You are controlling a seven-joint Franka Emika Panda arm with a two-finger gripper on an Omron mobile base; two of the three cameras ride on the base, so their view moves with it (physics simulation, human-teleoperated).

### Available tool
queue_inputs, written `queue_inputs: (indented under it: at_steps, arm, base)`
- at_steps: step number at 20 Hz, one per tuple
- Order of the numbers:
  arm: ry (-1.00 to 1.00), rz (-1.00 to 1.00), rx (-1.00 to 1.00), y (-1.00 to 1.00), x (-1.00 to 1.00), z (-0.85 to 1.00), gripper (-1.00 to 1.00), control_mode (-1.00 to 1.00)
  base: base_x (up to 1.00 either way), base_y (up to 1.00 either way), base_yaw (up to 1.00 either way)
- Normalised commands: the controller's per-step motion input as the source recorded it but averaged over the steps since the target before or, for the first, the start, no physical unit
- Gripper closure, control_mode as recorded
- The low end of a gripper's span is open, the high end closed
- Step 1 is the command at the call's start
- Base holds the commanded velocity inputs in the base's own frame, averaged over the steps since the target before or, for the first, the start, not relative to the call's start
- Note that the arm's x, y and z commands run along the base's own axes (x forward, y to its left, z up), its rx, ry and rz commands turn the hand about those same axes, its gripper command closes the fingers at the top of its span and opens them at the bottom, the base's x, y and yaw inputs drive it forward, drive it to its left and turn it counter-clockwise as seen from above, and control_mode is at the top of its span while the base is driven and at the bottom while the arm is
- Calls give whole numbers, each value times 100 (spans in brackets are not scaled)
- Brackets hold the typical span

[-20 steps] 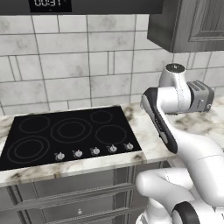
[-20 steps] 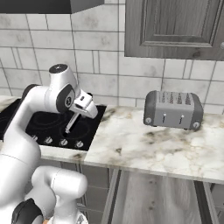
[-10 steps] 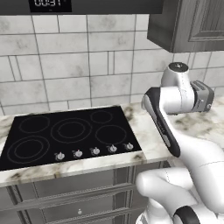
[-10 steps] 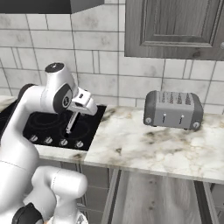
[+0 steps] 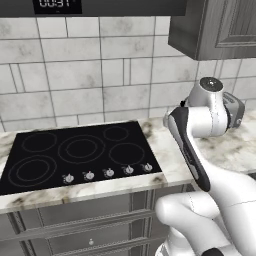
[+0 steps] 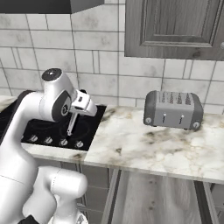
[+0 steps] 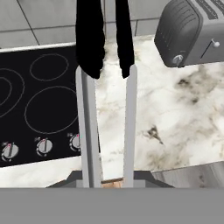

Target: Take the tongs from the drawer on the right and place them on the dining counter next to the tray containing the hot dog.

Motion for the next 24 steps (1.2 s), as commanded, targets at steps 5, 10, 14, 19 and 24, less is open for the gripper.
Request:
queue_inputs:
  at_steps: [5,10,14,19,24]
  arm:
    - [-3,0,0,0,-12,2,100,100]
    - [0,0,0,0,0,0,100,100]
    - [0,0,0,0,0,0,100,100]
    - [0,0,0,0,0,0,100,100]
    - [0,0,0,0,0,0,100,100]
  base:
    - [-22,0,0]
    - [-42,15,2]
    - [-43,40,7]
    - [-57,34,2]
    - [-38,24,-11]
